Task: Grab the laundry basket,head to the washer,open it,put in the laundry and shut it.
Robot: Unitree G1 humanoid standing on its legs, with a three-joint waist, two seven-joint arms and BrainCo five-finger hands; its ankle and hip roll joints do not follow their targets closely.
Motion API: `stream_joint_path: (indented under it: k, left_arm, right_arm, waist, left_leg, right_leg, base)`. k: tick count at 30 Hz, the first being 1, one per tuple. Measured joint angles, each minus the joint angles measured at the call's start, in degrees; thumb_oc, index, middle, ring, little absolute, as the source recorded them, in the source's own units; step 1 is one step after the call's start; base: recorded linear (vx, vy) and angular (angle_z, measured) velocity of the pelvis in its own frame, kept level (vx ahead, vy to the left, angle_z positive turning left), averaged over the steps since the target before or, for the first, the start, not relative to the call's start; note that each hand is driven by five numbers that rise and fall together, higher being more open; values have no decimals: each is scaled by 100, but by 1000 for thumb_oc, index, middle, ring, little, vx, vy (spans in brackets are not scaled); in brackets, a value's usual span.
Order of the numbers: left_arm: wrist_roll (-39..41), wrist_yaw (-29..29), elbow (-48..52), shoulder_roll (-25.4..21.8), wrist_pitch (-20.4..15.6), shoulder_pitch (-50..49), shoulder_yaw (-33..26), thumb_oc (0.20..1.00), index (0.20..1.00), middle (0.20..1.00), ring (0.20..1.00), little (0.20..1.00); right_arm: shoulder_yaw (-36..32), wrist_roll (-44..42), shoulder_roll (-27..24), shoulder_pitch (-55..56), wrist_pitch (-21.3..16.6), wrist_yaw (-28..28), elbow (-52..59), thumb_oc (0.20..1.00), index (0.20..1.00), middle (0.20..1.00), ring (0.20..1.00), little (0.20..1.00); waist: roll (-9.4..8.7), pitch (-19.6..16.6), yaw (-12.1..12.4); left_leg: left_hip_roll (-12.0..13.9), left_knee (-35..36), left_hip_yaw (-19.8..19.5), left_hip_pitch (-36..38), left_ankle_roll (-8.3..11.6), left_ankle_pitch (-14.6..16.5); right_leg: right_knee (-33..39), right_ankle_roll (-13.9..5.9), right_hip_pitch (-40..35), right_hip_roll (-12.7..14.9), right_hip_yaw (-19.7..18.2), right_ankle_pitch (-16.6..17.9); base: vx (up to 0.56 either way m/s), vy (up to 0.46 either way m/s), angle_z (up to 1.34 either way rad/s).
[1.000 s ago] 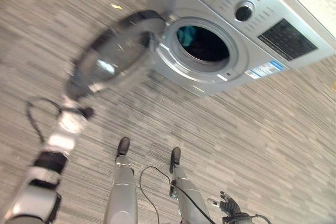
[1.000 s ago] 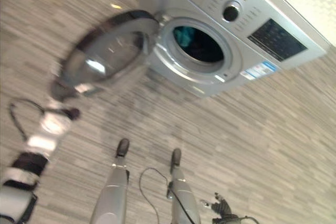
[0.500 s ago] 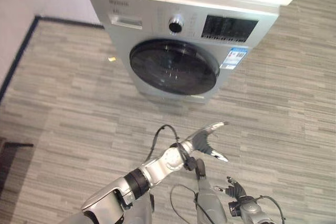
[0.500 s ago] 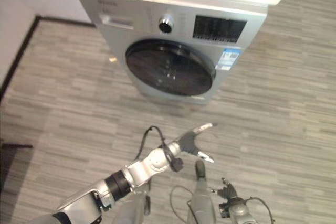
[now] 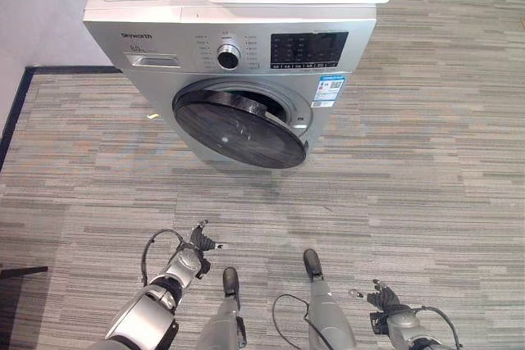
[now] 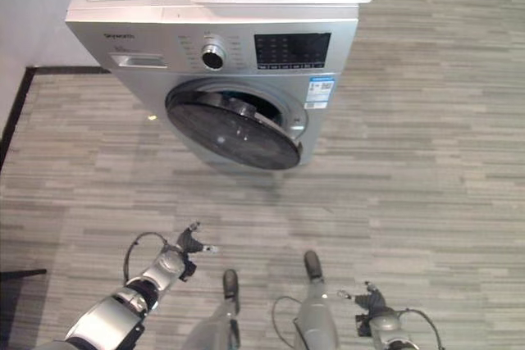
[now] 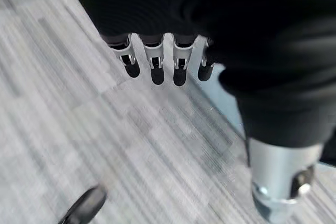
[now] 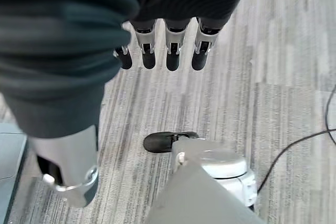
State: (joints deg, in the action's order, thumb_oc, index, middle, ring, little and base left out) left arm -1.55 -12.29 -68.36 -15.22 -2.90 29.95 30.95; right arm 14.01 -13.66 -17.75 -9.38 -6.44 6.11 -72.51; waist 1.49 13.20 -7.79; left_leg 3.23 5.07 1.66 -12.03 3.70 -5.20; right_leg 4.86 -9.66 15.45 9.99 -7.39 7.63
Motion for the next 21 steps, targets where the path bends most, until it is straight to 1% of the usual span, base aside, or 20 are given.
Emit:
stream_joint_path:
  k: [2, 3, 4, 5, 6, 7, 9, 10, 11, 12, 13, 14, 16, 17, 19, 21]
  left_arm:
    - [-183, -20, 80, -21, -20, 252, 107, 1000, 1000, 1000, 1000, 1000]
    - [-358, -45, 69, -82, 5, 610, 108, 1000, 1000, 1000, 1000, 1000]
    - [-525, -76, -210, -260, 52, 1226, 376, 1000, 1000, 1000, 1000, 1000]
    - [-632, -129, -438, -680, 88, 2044, 352, 1000, 1000, 1000, 1000, 1000]
    - [-632, -182, -442, -875, 103, 2316, 293, 1000, 1000, 1000, 1000, 1000]
    - [-641, -260, -425, -1007, 160, 2534, 175, 1000, 1000, 1000, 1000, 1000]
    - [-636, -384, -489, -1226, 215, 2926, 69, 1000, 1000, 1000, 1000, 1000]
    - [-629, -458, -585, -1423, 225, 3136, 28, 1000, 1000, 1000, 1000, 1000]
    - [-627, -469, -910, -1695, 336, 3378, 76, 1000, 1000, 1000, 1000, 1000]
    - [-623, -488, -952, -1714, 338, 3361, 85, 1000, 1000, 1000, 1000, 1000]
    - [-619, -498, -973, -1733, 337, 3371, 90, 1000, 1000, 1000, 1000, 1000]
    - [-609, -504, -980, -1779, 334, 3447, 84, 1000, 1000, 1000, 1000, 1000]
    - [-557, -545, -1024, -1878, 373, 3781, 131, 1000, 1000, 1000, 1000, 1000]
    - [-548, -553, -1096, -2001, 378, 4066, 187, 1000, 1000, 1000, 1000, 1000]
    - [-505, -570, -1167, -2235, 431, 4596, 369, 1000, 1000, 1000, 1000, 1000]
    - [-352, -605, -1210, -2381, 445, 4808, 551, 1000, 1000, 1000, 1000, 1000]
  right_arm:
    - [25, 0, 38, -32, 3, -10, 51, 1000, 1000, 1000, 1000, 1000]
    - [81, -12, 26, -163, 7, 0, 117, 1000, 1000, 1000, 1000, 1000]
    - [66, -43, 39, -380, -31, 9, 124, 1000, 1000, 1000, 1000, 1000]
    - [74, -136, 64, -587, -108, 11, 220, 1000, 1000, 1000, 1000, 1000]
    - [79, -136, 54, -597, -112, 12, 230, 1000, 1000, 1000, 1000, 1000]
    - [139, -135, 41, -436, -173, 30, 349, 1000, 1000, 1000, 1000, 1000]
    - [136, -136, 92, -162, -191, 21, 472, 1000, 1000, 1000, 1000, 1000]
    - [126, -137, 177, 3, -250, 15, 545, 1000, 1000, 1000, 1000, 1000]
    - [128, -142, 241, 66, -220, 20, 613, 1000, 1000, 1000, 1000, 1000]
    - [127, -150, 237, 146, -209, 18, 601, 1000, 1000, 1000, 1000, 1000]
    - [144, -180, 249, 196, -234, 19, 630, 1000, 1000, 1000, 1000, 1000]
    - [149, -245, 257, 192, -303, 15, 682, 1000, 1000, 1000, 1000, 1000]
    - [142, -328, 255, 170, -424, 19, 725, 1000, 1000, 1000, 1000, 1000]
    - [140, -400, 263, 169, -480, 21, 737, 1000, 1000, 1000, 1000, 1000]
    - [136, -534, 293, 169, -491, 20, 752, 1000, 1000, 1000, 1000, 1000]
    - [139, -629, 353, 225, -517, 16, 851, 1000, 1000, 1000, 1000, 1000]
  waist:
    - [-17, -7, -44]
    - [-49, -6, -169]
    - [-132, 21, -231]
    - [-308, 220, -308]
    - [-305, 423, -423]
    - [-285, 564, -540]
    - [-326, 657, -632]
    - [-372, 682, -666]
    - [-397, 776, -736]
    - [-413, 800, -745]
    - [-454, 824, -734]
    - [-470, 837, -731]
    - [-490, 838, -751]
    - [-499, 843, -762]
    - [-507, 848, -778]
    - [-542, 867, -794]
  left_leg:
    - [-39, 2, 145, -32, -21, 17]
    - [-78, 3, 246, -221, -22, 23]
    - [-118, 3, 363, -542, 4, 30]
    - [-189, 3, 447, -851, -1, -75]
    - [-184, 3, 480, -856, 29, -99]
    - [-172, 4, 517, -854, 15, -82]
    - [-130, 9, 679, -949, 41, -30]
    - [-75, 9, 796, -1028, 69, -5]
    - [-4, 8, 829, -1098, 82, -6]
    - [35, 8, 814, -1099, 85, -4]
    - [116, 9, 694, -1105, 90, 0]
    - [183, 9, 651, -1127, 148, 41]
    - [281, 8, 634, -1273, 213, 58]
    - [319, 8, 603, -1402, 253, 39]
    - [385, 7, 498, -1695, 336, -13]
    - [476, 8, 450, -1837, 409, -60]
  right_leg:
    - [-2, -30, 98, 30, -129, 66]
    - [-13, -50, 379, 56, -248, 107]
    - [-74, -92, 860, 63, -398, 76]
    - [-6, -172, 1240, 142, -437, 335]
    - [2, -144, 1265, 131, -433, 432]
    - [3, -141, 1292, 109, -445, 433]
    - [3, -139, 1509, 41, -595, 434]
    - [2, -133, 1658, -27, -679, 465]
    - [-2, -67, 1773, -116, -694, 540]
    - [-2, -52, 1811, -164, -685, 552]
    - [-2, -16, 1863, -247, -624, 581]
    - [-2, -11, 1902, -320, -615, 584]
    - [-2, 6, 2055, -416, -598, 596]
    - [-2, 36, 2171, -451, -584, 620]
    - [-4, 104, 2435, -511, -506, 677]
    - [-3, 160, 2560, -594, -462, 720]
  base:
    - [-46, 56, -37]
    - [-33, 68, -45]
    - [36, 89, -70]
    - [62, 68, -58]
    - [74, 67, -46]
    - [105, 10, -24]
    - [99, -30, -42]
    - [95, -66, -59]
    - [100, -64, -53]
    - [122, -83, -48]
    - [83, -69, -37]
    - [71, -71, -30]
    - [80, -75, -10]
    - [88, -76, 2]
    - [92, -83, 6]
    - [87, -87, 3]
